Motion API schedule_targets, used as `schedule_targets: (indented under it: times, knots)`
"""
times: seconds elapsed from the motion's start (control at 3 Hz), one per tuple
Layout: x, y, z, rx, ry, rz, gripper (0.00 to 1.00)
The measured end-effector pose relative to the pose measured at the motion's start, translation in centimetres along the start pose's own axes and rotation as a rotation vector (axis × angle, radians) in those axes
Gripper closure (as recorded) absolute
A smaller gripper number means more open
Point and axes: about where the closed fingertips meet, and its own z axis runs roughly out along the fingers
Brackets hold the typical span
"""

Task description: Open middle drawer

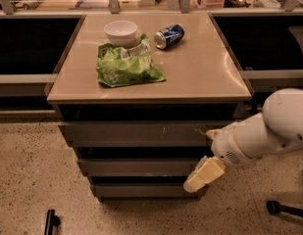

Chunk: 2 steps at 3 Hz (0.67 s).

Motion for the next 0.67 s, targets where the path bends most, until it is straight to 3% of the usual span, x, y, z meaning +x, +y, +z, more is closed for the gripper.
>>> schedule_targets:
  times: [0.33, 0.67]
  knots:
    - [-0.94, -1.67, 0.29, 0.064, -0.037, -0.001, 0.19]
    - [-0.94, -1.67, 0.29, 0.064, -0.037, -0.001, 0.42]
